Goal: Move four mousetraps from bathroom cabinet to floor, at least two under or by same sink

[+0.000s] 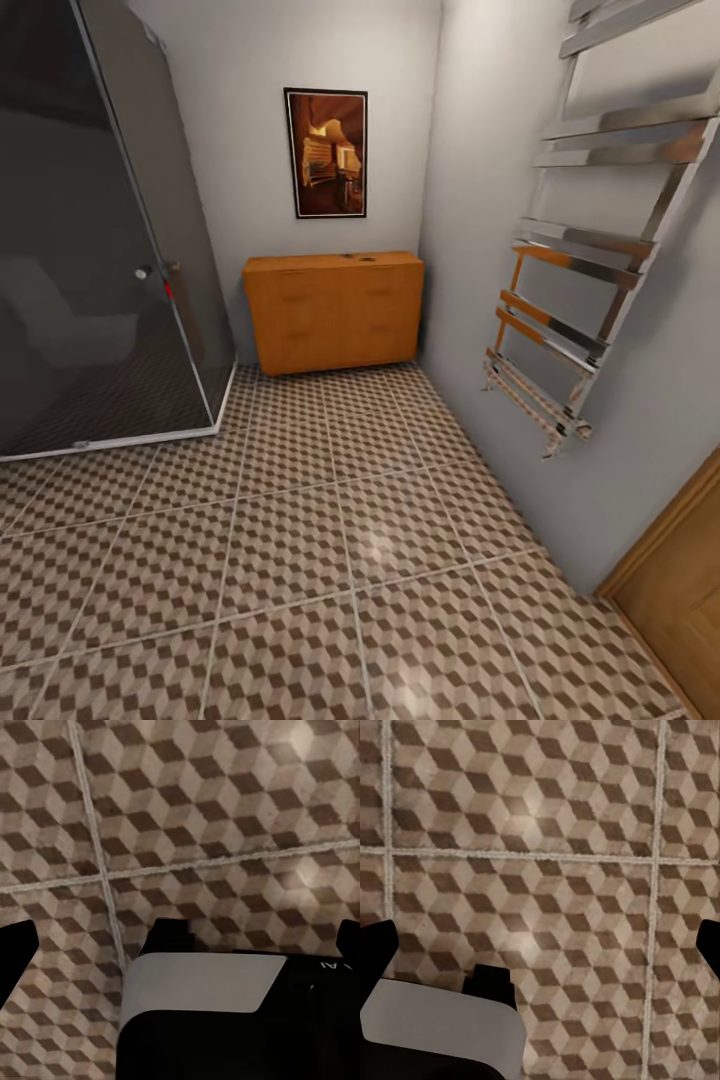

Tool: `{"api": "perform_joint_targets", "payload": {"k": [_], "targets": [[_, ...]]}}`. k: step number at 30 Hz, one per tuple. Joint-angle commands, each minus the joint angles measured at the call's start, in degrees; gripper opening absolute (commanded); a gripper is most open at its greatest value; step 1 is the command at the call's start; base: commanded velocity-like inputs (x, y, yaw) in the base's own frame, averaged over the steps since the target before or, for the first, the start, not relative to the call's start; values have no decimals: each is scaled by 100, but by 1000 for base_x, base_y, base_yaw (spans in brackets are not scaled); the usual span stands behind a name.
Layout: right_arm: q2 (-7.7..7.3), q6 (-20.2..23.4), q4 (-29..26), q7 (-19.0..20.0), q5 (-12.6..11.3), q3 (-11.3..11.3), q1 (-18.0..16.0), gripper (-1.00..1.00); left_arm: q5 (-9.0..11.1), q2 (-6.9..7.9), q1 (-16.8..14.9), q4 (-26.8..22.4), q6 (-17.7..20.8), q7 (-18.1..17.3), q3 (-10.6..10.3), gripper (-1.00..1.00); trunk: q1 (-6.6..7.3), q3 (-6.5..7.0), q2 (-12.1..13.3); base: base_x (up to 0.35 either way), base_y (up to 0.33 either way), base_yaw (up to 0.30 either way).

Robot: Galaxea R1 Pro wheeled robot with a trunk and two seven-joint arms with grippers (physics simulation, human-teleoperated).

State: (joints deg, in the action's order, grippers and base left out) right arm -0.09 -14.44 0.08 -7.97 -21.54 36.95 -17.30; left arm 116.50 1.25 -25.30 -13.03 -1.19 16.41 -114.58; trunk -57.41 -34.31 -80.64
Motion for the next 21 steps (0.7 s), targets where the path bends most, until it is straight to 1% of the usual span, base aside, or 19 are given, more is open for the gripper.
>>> {"api": "perform_joint_targets", "payload": {"k": [1,3,6,21], "targets": [[0,-15,1,-13,-44,49,-1,100,25,5,-10,-24,-11,36,-38,100,0,-5,-3,100,0,279],[0,-15,1,-12,-44,49,-1,100,24,6,-10,-24,-8,33,-38,100,0,-5,-3,162,0,236],[-1,-15,0,-13,-48,49,-1,100,22,7,-10,-24,-5,30,-38,100,0,-5,-3,268,0,95],[0,-15,0,-12,-52,49,-1,100,13,7,-10,-24,5,29,-43,100,0,-5,-3,327,0,12]]}}
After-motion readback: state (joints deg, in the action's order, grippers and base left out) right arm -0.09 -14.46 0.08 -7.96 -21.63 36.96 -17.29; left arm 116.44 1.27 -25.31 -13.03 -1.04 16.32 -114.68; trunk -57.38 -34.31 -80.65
